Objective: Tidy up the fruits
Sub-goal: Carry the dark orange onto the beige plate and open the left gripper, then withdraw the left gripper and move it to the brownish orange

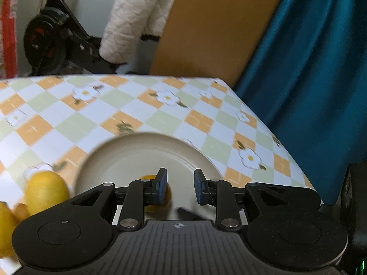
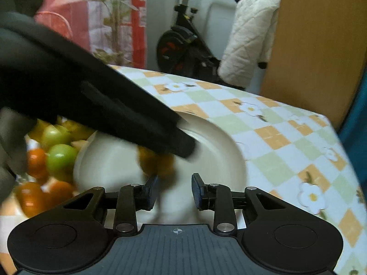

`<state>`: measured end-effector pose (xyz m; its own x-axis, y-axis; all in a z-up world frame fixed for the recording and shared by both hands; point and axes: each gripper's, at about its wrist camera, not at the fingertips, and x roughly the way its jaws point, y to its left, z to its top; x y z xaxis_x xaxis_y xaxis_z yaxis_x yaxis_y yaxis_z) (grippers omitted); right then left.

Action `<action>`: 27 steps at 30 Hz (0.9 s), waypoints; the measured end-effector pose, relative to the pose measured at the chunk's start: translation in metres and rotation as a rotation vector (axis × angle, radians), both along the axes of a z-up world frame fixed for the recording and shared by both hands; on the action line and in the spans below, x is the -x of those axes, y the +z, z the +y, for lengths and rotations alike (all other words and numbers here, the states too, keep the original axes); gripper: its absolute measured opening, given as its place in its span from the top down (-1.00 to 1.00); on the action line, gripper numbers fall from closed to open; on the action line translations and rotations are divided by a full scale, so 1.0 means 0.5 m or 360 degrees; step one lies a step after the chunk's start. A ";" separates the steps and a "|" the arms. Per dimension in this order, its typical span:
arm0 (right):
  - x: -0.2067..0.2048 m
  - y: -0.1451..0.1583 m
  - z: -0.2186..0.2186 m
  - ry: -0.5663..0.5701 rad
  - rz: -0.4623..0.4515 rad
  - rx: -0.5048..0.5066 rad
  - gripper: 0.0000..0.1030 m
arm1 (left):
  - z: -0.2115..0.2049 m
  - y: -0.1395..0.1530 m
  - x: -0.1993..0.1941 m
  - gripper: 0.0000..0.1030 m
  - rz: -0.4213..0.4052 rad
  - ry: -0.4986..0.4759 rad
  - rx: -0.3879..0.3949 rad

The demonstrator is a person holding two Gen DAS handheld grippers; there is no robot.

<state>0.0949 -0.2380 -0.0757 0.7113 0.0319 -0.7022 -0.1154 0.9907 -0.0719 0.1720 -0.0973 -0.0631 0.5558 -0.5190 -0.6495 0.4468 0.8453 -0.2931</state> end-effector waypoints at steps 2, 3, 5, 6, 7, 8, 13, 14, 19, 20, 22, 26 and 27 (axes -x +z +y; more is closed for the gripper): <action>0.000 0.003 -0.014 -0.0058 -0.0010 -0.0022 0.45 | 0.015 0.010 -0.002 0.45 -0.0029 0.0044 -0.0019; 0.001 0.006 -0.017 -0.0074 -0.0017 -0.0032 0.44 | 0.023 0.015 -0.002 0.44 -0.0042 0.0064 -0.0026; 0.009 0.014 -0.017 -0.0085 -0.0041 -0.0053 0.38 | 0.040 0.026 -0.001 0.42 -0.0064 0.0104 -0.0036; 0.013 0.018 -0.015 -0.0082 -0.0054 -0.0064 0.37 | 0.049 0.031 0.001 0.40 -0.0075 0.0123 -0.0042; 0.018 0.023 -0.010 -0.0077 -0.0067 -0.0077 0.28 | 0.058 0.037 0.003 0.37 -0.0087 0.0141 -0.0049; 0.026 0.024 -0.008 -0.0075 -0.0081 -0.0088 0.14 | 0.068 0.043 0.007 0.34 -0.0104 0.0160 -0.0060; 0.033 0.047 0.009 -0.0063 -0.0147 -0.0174 -0.46 | 0.116 0.073 0.036 -0.12 -0.0206 0.0257 -0.0124; 0.034 0.053 0.015 -0.0066 -0.0155 -0.0180 -0.56 | 0.126 0.078 0.043 -0.17 -0.0226 0.0278 -0.0136; 0.040 0.080 0.044 -0.0100 -0.0188 -0.0213 -0.76 | 0.167 0.093 0.076 -0.42 -0.0279 0.0368 -0.0203; 0.043 0.083 0.050 -0.0109 -0.0193 -0.0219 -0.83 | 0.175 0.094 0.083 -0.46 -0.0280 0.0389 -0.0219; 0.051 0.088 0.063 -0.0129 -0.0202 -0.0211 -0.87 | 0.191 0.092 0.098 -0.51 -0.0288 0.0427 -0.0231; 0.074 0.089 0.085 -0.0087 -0.0227 -0.0254 -0.87 | 0.213 0.082 0.128 -0.51 -0.0280 0.0454 -0.0207; 0.079 0.087 0.091 -0.0069 -0.0213 -0.0268 -0.87 | 0.216 0.079 0.136 -0.51 -0.0279 0.0458 -0.0197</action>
